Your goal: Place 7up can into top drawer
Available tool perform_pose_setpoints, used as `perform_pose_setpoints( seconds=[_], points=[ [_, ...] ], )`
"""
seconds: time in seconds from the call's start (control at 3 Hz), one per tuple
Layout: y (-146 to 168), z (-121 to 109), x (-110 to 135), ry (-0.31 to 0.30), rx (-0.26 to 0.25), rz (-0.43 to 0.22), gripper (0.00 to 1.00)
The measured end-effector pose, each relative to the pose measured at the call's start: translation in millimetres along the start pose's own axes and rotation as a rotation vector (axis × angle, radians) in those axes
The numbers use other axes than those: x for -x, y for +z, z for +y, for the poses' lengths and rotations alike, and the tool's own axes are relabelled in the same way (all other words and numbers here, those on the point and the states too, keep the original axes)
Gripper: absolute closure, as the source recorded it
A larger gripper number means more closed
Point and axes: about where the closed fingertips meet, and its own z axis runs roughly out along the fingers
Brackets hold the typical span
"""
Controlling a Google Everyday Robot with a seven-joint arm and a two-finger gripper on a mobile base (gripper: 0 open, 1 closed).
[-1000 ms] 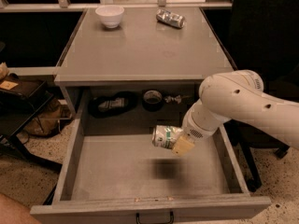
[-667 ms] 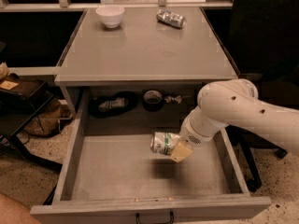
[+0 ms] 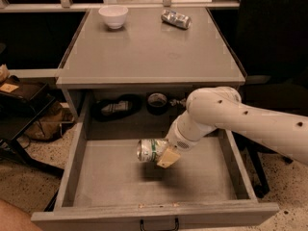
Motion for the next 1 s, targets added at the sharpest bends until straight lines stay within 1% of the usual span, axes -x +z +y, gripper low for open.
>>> perform_pose_setpoints(
  seconds=[0.33,0.67,1.0],
  points=[
    [6.6,-2.1,4.9,-0.029,-0.071,0.037,1.00],
    [13.5,-6.0,-0.8,0.023,-0.148,0.089,1.00],
    [21.2,-8.3,-1.6,0.056,-0.177,0.115,1.00]
  ],
)
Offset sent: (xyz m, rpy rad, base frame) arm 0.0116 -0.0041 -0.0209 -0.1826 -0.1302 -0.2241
